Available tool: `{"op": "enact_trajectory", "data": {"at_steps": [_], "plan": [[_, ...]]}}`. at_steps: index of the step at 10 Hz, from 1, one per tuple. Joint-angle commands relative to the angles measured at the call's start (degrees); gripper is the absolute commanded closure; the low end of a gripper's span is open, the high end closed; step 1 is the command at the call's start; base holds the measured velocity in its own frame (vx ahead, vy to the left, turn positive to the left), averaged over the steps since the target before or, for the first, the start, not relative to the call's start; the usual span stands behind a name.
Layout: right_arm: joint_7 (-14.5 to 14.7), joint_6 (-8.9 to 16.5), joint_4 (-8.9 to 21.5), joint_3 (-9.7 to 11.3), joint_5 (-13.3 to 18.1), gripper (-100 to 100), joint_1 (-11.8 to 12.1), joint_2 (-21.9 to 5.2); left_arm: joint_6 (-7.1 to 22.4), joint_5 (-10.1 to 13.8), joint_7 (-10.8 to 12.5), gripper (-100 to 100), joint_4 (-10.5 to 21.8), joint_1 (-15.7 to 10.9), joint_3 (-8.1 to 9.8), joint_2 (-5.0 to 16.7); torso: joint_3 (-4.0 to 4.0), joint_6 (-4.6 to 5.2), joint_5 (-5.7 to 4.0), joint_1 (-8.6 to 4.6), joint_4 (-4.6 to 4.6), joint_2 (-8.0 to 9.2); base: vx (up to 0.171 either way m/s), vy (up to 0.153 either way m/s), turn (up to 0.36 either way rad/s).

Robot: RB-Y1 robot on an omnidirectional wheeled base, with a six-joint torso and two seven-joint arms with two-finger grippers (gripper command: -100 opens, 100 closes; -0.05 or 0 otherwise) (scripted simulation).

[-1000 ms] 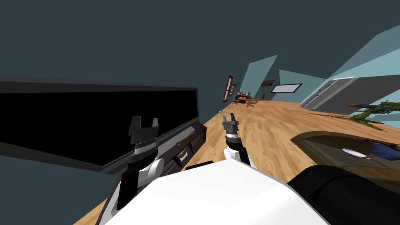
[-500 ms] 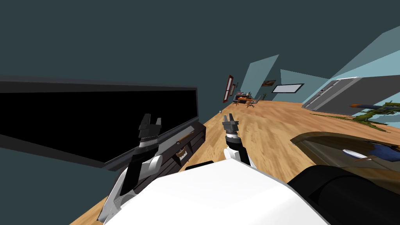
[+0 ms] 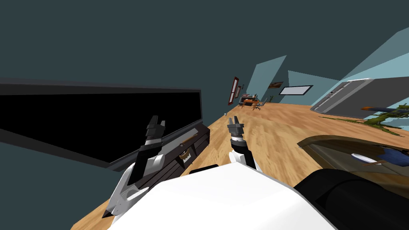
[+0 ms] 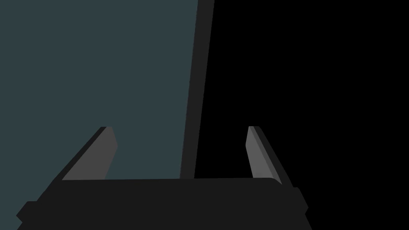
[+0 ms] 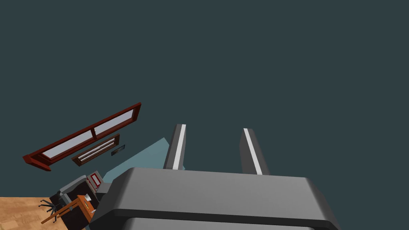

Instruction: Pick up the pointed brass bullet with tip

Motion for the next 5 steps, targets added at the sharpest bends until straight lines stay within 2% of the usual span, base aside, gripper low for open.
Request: {"op": "enact_trajectory", "data": {"at_steps": [1, 2, 3, 4, 5], "plan": [[0.0, 0.0, 0.0, 0.0, 0.0, 0, 0.0, 0.0, 2.2, -0.5, 0.0, -100, 0.7, -0.7, 0.46, 0.1, 0.0, 0.0, 0.0, 0.0, 0.0, 0.0, -0.026, -0.027, 0.011], [0.0, 0.0, 0.0, 0.0, 0.0, 0, 0.0, 0.0, 4.2, -1.4, 0.1, -100, 2.3, -2.7, 1.69, 0.3, 0.0, 0.0, 0.0, 0.02, 0.0, 0.0, -0.029, -0.033, 0.019], [0.0, 0.0, 0.0, 0.0, 0.0, 0, 0.0, 0.0, 5.2, -1.4, 0.1, -100, 2.3, -2.7, 1.69, 0.3, 0.01, 0.0, 0.0, 0.01, 0.0, 0.01, -0.024, -0.036, 0.013], [0.0, 0.0, 0.0, 0.0, 0.0, 0, 0.0, 0.0, 7.3, -2.3, 0.2, -100, 3.9, -4.7, 2.95, 0.5, 0.0, 0.0, 0.0, 0.0, 0.0, 0.0, -0.027, -0.048, 0.02], [0.0, 0.0, 0.0, 0.0, 0.0, 0, 0.0, 0.0, 8.3, -2.3, 0.2, -100, 3.9, -4.7, 2.95, 0.5, 0.0, 0.0, -0.01, -0.05, 0.0, 0.0, -0.024, -0.038, 0.014]]}}
